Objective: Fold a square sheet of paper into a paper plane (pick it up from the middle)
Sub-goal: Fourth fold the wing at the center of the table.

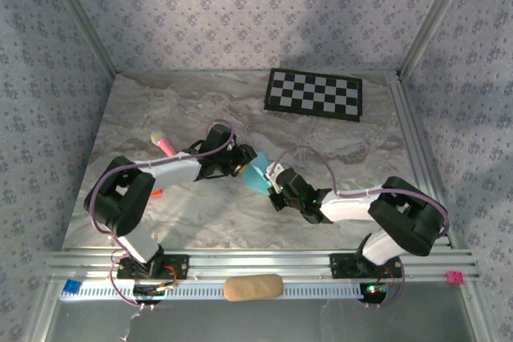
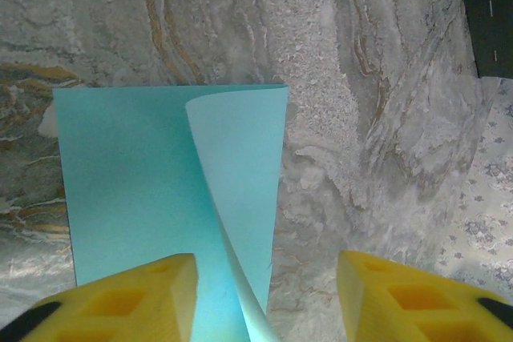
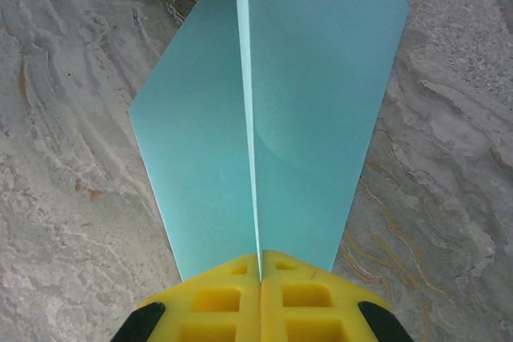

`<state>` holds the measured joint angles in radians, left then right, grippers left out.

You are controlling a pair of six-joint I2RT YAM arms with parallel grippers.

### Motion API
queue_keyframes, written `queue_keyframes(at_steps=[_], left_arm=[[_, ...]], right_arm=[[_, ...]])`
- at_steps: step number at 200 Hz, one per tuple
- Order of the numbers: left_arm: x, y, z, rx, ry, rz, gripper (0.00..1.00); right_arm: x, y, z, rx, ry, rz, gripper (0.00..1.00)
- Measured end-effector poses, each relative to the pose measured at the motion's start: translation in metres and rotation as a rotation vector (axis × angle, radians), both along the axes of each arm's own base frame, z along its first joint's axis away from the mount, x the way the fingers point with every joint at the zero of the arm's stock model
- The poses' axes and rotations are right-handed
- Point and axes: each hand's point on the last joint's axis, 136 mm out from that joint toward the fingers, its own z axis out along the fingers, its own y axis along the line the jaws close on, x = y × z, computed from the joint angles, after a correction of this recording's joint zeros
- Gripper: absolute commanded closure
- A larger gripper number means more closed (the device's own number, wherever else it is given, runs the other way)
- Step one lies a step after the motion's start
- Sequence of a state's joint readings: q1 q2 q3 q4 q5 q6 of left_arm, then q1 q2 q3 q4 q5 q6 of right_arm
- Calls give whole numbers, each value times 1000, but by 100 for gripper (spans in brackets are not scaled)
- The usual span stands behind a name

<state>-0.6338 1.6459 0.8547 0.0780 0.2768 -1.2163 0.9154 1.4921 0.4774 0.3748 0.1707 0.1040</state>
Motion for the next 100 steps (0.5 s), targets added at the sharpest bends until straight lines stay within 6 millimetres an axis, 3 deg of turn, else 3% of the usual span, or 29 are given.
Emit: queue_keyframes(at_steps=[69, 100], left_arm=[[-1, 2, -1, -2, 19, 10, 88], [-3, 2, -2, -1, 31, 8, 90]], right_arm=[[0, -1, 4, -32, -43, 7, 94], [-1, -3, 2, -51, -48, 8, 91]])
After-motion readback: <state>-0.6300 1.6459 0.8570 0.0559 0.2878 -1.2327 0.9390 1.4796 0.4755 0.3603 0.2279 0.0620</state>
